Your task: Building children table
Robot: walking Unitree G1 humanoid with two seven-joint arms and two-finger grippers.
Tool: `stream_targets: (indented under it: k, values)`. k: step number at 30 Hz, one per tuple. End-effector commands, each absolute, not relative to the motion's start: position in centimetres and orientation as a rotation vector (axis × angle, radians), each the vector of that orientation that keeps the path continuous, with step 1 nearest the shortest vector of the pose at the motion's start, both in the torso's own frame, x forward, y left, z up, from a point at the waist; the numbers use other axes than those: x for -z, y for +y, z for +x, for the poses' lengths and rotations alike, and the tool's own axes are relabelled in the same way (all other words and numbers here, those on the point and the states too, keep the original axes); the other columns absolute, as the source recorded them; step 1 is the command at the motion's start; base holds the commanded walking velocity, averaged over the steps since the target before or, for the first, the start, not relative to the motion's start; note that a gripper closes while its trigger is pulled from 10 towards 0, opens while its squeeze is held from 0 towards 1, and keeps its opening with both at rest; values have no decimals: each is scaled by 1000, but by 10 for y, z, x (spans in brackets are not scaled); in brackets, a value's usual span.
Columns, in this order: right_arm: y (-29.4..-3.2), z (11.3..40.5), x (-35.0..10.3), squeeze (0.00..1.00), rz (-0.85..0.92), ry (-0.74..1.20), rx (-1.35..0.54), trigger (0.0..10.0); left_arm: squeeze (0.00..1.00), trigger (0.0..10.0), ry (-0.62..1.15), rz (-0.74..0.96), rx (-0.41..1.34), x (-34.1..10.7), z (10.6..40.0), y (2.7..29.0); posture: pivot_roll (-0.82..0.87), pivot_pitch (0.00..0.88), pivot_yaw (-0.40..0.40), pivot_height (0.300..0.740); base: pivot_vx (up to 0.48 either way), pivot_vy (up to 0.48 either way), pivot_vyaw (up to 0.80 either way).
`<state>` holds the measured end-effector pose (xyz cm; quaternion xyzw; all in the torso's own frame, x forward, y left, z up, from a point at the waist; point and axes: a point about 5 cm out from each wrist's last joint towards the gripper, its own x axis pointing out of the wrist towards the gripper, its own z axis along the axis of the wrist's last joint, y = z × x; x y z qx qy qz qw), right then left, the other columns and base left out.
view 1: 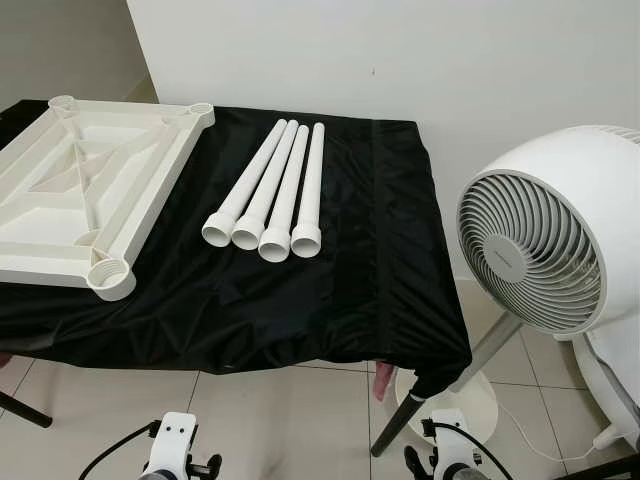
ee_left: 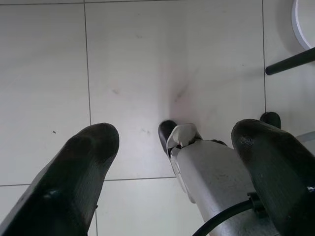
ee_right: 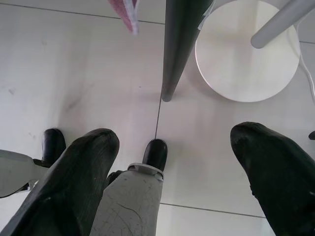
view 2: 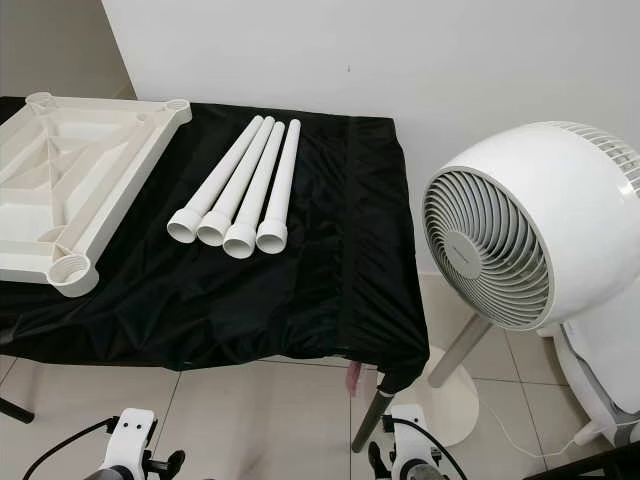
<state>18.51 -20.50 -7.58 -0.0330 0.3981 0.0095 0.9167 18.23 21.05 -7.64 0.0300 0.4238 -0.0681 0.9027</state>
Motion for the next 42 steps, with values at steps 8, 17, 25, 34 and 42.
stream_targets:
  k: [8, 17, 25, 34, 42]
  values:
    - [-203, 180, 79, 0, -58, 849, -24, 10000, 0, 10000, 906, 16, 101, 81, 173, 212, -1, 8, 0, 740, 0, 0, 0]
    - [-203, 181, 79, 0, -58, 848, -24, 10000, 0, 10000, 908, 5, 91, 81, 173, 212, 6, 21, 1, 740, 0, 32, 0]
    - [-203, 182, 78, 0, -52, 845, -20, 10000, 0, 10000, 907, -1, 83, 80, 175, 213, 10, 26, 4, 740, 0, 369, 0]
    - [-202, 183, 78, 0, -49, 844, -20, 10000, 0, 10000, 903, -2, 80, 80, 176, 213, 12, 28, 4, 740, 0, 444, 0]
    - [-203, 184, 78, 0, -50, 844, -18, 10000, 0, 10000, 903, -1, 82, 80, 177, 213, 12, 31, 4, 740, 0, 456, 0]
